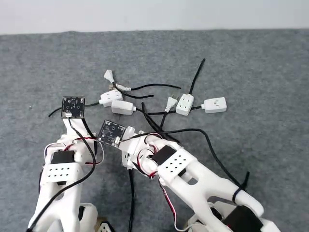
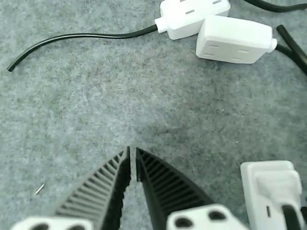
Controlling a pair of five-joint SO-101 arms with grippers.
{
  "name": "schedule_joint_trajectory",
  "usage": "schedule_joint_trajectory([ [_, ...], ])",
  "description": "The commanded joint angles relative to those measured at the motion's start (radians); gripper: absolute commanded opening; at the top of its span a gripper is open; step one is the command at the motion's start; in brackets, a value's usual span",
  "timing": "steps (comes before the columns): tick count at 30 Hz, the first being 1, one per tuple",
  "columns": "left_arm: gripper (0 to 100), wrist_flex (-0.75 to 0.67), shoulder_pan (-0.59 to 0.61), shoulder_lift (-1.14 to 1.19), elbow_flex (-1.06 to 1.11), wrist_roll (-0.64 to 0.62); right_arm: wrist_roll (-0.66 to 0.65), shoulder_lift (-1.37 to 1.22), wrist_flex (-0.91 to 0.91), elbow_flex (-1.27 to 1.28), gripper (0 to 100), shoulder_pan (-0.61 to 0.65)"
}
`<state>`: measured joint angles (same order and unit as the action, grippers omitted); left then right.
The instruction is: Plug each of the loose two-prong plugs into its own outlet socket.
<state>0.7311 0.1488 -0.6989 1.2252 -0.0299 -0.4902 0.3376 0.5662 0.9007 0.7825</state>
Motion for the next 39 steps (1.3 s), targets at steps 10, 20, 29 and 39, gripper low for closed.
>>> schedule_joint_trajectory([
  [10, 1, -0.026, 0.005, -0.023, -0.007, -0.011, 0.186, 0.022, 0.056, -0.04, 13.1, -0.021],
  [20, 1, -0.028, 0.005, -0.021, -0.012, -0.011, 0.285, 0.139, 0.05, -0.041, 18.7, 0.09],
  [29, 1, -0.028, 0.012, -0.023, -0.013, -0.015, 0.137, 0.136, -0.007, -0.046, 18.7, 0.053],
  [39, 1, -0.046, 0.023, -0.023, -0.013, -0.017, 0.011, 0.113, -0.048, -0.055, 19.1, 0.045],
])
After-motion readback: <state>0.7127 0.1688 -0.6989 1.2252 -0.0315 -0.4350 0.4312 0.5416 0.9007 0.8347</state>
